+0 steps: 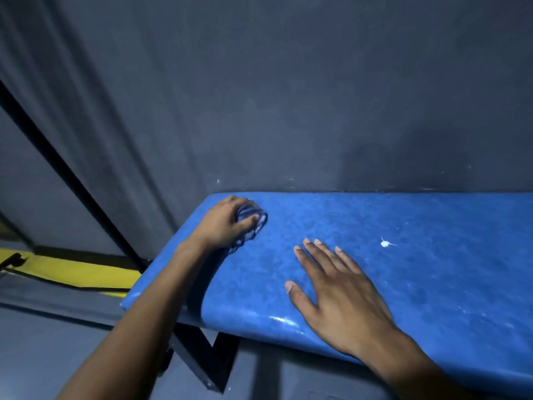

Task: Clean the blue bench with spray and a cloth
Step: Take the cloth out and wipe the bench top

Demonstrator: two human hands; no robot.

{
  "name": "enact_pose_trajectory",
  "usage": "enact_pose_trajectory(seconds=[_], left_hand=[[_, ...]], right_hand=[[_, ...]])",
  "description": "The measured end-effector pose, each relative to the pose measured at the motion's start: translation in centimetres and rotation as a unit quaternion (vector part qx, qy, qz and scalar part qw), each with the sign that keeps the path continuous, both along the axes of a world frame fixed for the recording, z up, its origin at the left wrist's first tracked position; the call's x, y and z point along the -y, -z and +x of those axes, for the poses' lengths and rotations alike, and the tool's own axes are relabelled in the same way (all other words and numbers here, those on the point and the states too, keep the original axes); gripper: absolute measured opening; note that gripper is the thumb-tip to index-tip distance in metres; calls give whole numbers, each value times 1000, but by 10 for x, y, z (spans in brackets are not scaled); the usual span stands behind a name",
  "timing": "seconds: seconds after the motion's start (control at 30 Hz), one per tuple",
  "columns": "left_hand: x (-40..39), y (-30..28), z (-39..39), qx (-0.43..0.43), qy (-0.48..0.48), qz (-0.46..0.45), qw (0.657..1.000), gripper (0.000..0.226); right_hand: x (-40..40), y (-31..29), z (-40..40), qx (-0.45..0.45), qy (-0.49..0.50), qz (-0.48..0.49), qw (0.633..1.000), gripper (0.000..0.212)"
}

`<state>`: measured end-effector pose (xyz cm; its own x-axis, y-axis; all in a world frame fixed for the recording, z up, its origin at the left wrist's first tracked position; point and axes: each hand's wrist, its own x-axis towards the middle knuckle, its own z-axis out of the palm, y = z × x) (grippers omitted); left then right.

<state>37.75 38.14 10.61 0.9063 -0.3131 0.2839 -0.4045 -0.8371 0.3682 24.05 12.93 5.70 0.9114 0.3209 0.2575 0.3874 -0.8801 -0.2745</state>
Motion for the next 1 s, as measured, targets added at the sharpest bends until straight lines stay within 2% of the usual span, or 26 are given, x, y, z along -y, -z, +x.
enact_pose_trajectory(seconds=[0.1, 0.17, 0.3, 0.43, 0.5, 0.57, 0.63, 0.7, 0.83, 0.9, 1.0], left_hand=[[16, -3, 22, -7, -43, -15, 999, 29], [19, 1, 15, 6, -5, 32, 999, 32], [-1, 10, -10, 14, 68, 40, 997, 37], [-8, 8, 47, 56, -41, 47, 996, 59], [1, 8, 72, 51, -112, 40, 992, 53], [7, 11, 81, 37, -141, 53, 988, 44], [9, 10, 65, 28, -118, 62, 991, 55], [5, 7, 26, 15, -53, 55, 997, 63], [-10, 9, -43, -5, 63, 66, 996, 45], [-10, 7, -27, -3, 54, 80, 995, 51], [2, 10, 38, 15, -38, 86, 995, 63]], right_hand=[[1, -1, 0, -4, -2, -10, 1000, 79], [1, -2, -2, -4, -4, -13, 1000, 80], [0, -2, -3, -1, -1, -5, 1000, 79], [0, -1, -2, 0, -4, -10, 1000, 79], [0, -2, -2, -3, -4, -10, 1000, 78], [1, -2, -1, -3, -6, -12, 1000, 77], [2, -2, -3, -4, -8, -13, 1000, 77], [2, -1, -4, -4, -6, -12, 1000, 77], [1, 0, -2, -2, -7, -6, 1000, 77], [0, 0, -2, 1, -5, -6, 1000, 77], [-1, -1, -3, 6, -5, 1, 1000, 78]])
